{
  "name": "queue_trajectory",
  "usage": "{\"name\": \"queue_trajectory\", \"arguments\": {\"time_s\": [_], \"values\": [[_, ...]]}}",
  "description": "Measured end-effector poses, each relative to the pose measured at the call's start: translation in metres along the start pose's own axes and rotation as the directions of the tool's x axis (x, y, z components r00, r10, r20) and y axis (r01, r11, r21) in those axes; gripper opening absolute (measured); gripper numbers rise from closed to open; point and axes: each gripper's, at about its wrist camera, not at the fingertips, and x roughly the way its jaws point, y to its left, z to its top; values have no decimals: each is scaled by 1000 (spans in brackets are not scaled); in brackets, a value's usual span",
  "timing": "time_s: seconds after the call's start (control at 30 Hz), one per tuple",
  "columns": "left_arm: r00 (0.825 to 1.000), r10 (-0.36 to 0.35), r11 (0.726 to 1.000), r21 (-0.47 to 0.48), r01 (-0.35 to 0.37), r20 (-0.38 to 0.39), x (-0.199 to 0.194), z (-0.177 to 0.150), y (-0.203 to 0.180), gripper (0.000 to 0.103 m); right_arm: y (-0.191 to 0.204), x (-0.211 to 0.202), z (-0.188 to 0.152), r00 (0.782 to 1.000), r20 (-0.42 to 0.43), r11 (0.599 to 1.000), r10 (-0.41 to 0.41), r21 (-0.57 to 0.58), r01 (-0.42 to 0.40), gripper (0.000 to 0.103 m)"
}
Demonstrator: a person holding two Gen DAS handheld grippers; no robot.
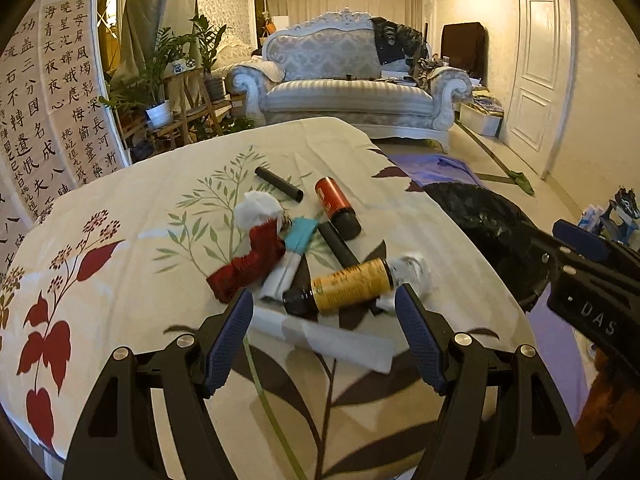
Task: Collect trash
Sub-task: 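Move both open grippers back over the remaining trash on the table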
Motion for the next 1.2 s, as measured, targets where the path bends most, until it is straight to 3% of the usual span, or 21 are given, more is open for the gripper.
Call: {"name": "queue_trajectory", "arguments": {"time_s": [0.3, 0.8, 1.0, 1.2], "values": [[997, 18, 999, 34, -16, -77, 24, -20, -7, 71, -2, -2, -11, 1000, -13, 1000, 10, 11, -10, 59], [991, 30, 997, -71, -40, -132, 13, -33, 52, 71, 20, 11, -11, 997, -44, 998, 57, -31, -58, 59], [991, -17, 992, -125, 1, -130, 13, -26, 56, 71, 26, 18, -12, 996, -61, 997, 60, -44, -63, 59], [990, -28, 994, -108, 13, -135, 30, -11, 39, 71, 26, 21, -10, 996, -63, 997, 54, -47, -57, 59]]}}
